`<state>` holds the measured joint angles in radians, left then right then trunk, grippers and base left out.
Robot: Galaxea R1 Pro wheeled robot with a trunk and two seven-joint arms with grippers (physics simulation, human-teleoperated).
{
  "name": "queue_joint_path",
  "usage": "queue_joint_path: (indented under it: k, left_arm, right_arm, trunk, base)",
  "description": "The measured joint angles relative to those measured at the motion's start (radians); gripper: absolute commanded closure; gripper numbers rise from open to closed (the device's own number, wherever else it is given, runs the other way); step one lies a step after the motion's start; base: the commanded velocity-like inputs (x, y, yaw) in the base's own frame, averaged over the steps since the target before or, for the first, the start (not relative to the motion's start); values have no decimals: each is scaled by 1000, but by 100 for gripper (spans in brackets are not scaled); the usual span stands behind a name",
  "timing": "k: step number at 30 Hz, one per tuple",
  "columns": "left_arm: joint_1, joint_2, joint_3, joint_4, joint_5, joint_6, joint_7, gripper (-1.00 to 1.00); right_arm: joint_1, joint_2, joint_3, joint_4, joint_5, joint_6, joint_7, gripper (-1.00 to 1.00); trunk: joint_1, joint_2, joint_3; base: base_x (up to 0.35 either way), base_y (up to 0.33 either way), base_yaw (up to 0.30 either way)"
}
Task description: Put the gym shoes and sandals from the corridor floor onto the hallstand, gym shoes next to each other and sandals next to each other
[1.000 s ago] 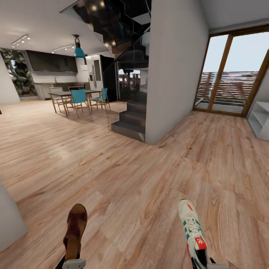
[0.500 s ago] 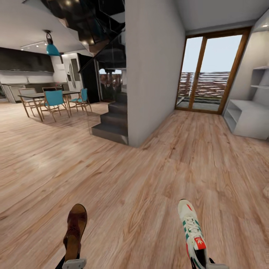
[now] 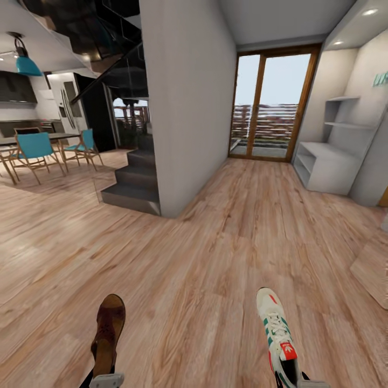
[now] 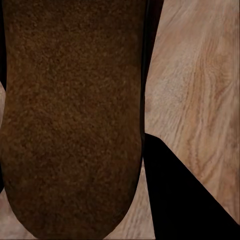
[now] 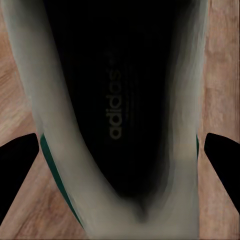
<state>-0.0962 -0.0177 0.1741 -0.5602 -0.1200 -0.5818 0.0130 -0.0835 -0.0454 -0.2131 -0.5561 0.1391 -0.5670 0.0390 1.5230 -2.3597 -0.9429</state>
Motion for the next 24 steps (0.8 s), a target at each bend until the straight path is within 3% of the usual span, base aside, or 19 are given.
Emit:
queue_joint_path:
  k: [24]
  left_arm:
    - [0,0,-1,0,-1,0,0,100]
  right_arm:
    - [0,0,1,0,1,0,0,100]
  trunk:
    - [0,0,0]
  base:
    - [337,-1,-265]
